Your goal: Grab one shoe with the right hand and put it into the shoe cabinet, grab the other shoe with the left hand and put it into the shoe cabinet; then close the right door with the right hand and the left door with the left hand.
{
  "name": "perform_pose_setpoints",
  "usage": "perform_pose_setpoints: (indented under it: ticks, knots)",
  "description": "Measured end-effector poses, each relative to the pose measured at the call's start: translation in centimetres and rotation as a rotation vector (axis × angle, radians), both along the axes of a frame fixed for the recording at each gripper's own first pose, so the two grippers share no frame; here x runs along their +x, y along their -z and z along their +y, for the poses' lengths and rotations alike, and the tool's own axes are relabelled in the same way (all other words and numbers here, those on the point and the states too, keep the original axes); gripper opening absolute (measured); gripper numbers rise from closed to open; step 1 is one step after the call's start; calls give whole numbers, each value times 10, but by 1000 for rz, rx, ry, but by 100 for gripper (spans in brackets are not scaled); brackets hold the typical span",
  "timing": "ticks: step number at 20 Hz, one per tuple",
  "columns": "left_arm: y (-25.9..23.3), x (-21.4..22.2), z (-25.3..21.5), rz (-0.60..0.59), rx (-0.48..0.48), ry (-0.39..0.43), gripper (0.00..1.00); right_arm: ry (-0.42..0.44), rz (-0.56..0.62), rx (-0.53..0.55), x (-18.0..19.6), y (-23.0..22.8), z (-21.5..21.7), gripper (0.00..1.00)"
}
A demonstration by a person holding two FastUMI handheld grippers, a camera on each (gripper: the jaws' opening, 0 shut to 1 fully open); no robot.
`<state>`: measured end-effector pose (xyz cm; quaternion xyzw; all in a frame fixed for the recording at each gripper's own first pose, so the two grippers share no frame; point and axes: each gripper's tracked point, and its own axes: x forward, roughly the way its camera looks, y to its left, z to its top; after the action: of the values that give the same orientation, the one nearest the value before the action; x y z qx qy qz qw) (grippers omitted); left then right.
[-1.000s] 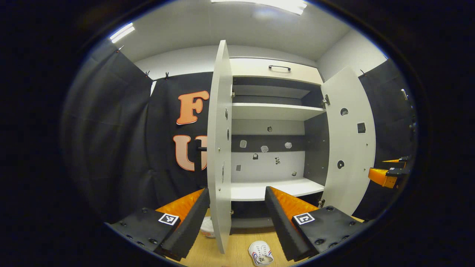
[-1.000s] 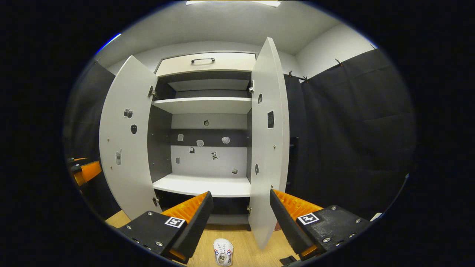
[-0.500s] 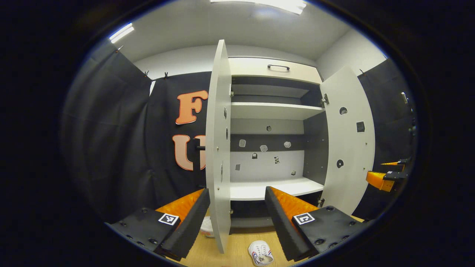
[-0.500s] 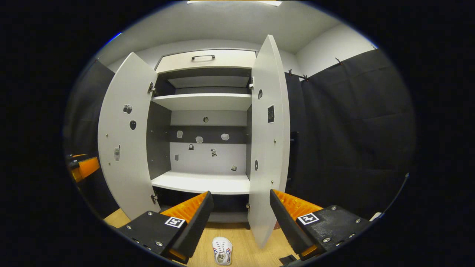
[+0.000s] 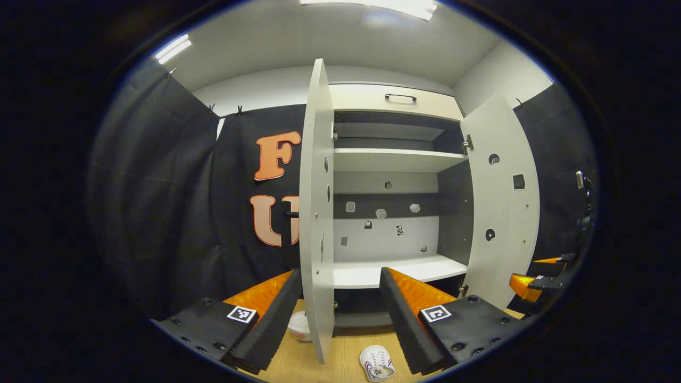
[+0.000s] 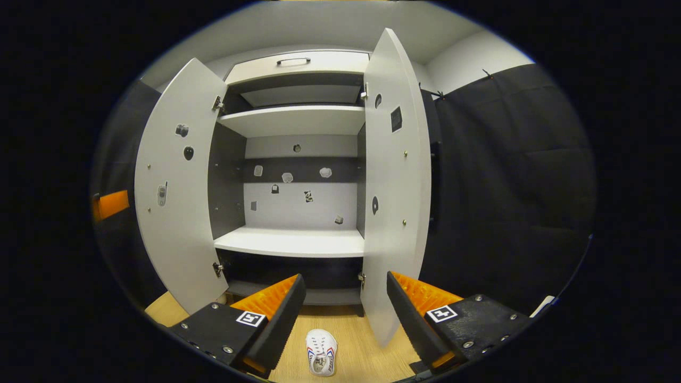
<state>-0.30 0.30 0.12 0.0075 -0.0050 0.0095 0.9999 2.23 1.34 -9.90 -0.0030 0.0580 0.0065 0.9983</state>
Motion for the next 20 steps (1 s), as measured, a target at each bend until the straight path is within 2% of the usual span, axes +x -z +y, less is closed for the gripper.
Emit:
perform_pose_setpoints:
  ticks: [5,6,15,16,18,20]
  knots:
    - [3,-3,3,9,8,-5,99,-23,104,0,14,77,7,94]
    - [2,-4,5,9,10,-11,96,-25,127,-3,17,92,8,95]
    - [0,-8,22,15,34,-61,96,-62,370,-49,32,243,19,94]
    - [0,-9,22,15,32,-63,94,-62,402,-59,31,261,18,94]
    - [1,-8,22,13,37,-61,94,-55,453,-67,33,290,16,93]
    - [3,-7,26,15,51,-69,96,-42,502,-76,34,319,12,87]
